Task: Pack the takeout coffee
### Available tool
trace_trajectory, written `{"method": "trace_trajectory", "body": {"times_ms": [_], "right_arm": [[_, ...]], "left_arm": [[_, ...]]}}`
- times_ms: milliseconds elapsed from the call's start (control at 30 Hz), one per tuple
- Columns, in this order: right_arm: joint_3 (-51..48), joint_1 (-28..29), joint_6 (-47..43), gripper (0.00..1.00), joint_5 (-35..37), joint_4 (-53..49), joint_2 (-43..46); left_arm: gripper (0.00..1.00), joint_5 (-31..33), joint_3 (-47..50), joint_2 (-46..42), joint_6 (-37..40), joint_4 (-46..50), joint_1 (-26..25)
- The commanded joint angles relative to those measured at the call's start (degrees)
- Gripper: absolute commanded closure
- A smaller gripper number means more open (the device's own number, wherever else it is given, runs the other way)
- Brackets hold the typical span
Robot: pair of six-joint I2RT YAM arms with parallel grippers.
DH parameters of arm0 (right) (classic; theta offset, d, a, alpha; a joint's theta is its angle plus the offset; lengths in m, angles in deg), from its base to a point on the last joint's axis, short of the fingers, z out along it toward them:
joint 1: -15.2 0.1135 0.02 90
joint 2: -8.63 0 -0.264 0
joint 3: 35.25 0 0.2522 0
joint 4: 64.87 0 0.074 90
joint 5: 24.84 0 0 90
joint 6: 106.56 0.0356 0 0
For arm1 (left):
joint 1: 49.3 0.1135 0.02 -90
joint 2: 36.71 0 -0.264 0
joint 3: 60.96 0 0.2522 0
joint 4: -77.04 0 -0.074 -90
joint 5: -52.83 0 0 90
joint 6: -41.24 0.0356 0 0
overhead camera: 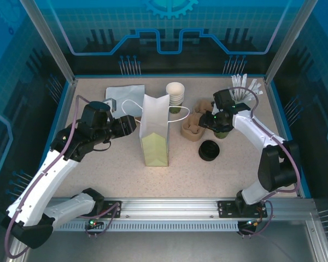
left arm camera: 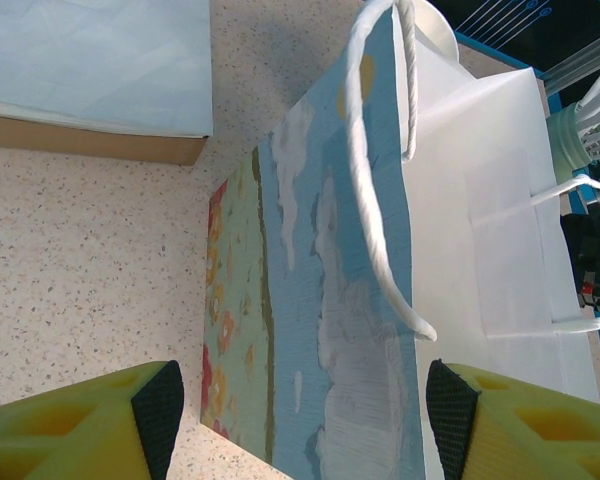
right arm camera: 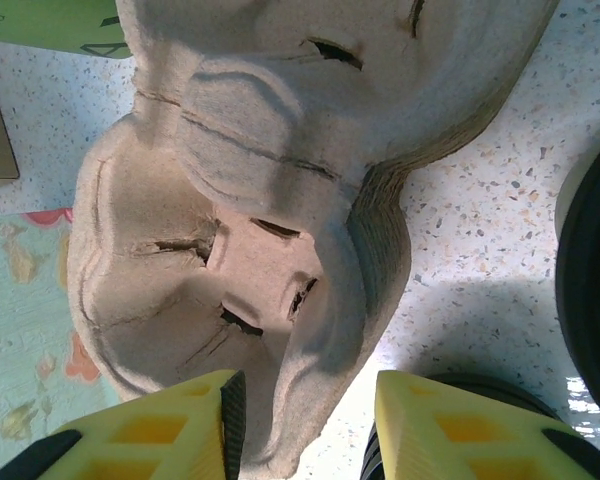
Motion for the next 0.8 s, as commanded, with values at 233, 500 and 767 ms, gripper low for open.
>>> {"method": "trace_trajectory", "body": {"times_ms": [233,500,767], "right_arm": [[9.85,0.4,-12.58,0.55,5.62,-7.7,-2.29],[21.31,1.16,-31.62,0.39,9.86,-16.13,-9.2],[31.53,2.41,-46.33,0.3,11.62,-22.21,-16.67]], "left_arm": [[0.31,1.83,-2.18,0.2,1.92,0.87,-0.34],[0.25,4.12,-1.05,-0.81,2.69,1.37,-0.26],[0.24,4.82,-0.44,-1.82,2.56,1.74,-0.01]]}}
